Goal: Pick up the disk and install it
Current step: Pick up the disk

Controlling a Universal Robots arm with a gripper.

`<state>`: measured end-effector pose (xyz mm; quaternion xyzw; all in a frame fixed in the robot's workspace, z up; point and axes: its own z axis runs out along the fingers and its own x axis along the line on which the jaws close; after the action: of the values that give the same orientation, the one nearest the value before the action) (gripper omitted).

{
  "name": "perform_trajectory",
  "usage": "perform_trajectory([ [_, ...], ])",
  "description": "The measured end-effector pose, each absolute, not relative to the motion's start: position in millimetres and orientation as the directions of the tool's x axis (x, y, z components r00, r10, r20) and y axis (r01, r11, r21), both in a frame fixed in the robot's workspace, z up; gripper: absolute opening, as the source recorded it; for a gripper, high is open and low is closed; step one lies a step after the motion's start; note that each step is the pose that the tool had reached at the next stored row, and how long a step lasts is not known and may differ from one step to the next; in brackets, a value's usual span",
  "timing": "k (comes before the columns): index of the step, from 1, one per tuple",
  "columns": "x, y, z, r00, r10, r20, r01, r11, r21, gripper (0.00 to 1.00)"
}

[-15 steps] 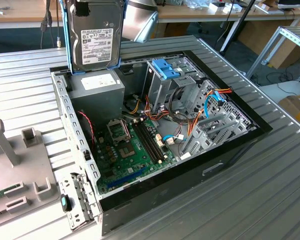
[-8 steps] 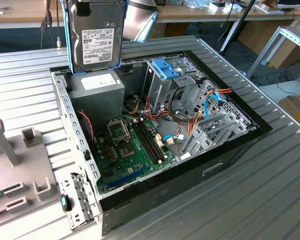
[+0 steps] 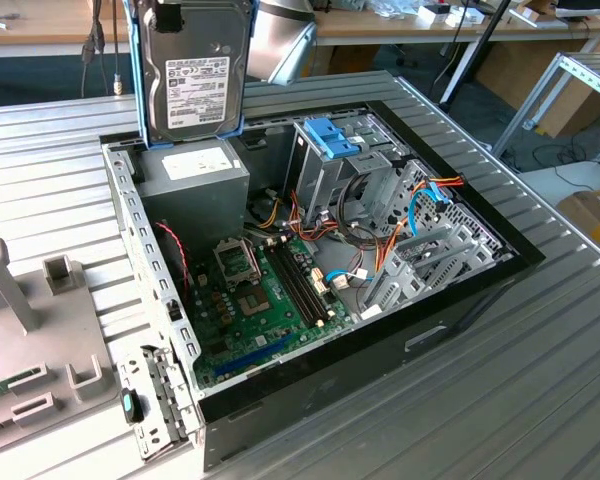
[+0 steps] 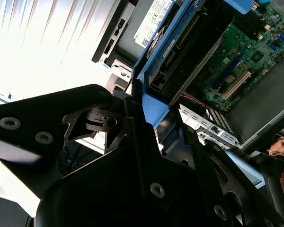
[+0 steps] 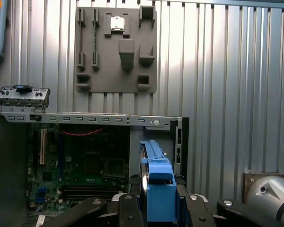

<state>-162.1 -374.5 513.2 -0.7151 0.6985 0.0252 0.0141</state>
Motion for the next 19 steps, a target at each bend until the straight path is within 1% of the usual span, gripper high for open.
perform_trajectory([
  [19, -160.5, -382.5, 513.2, 0.023, -0.998, -0.056, -1.000, -0.024, 0.015, 0.36],
])
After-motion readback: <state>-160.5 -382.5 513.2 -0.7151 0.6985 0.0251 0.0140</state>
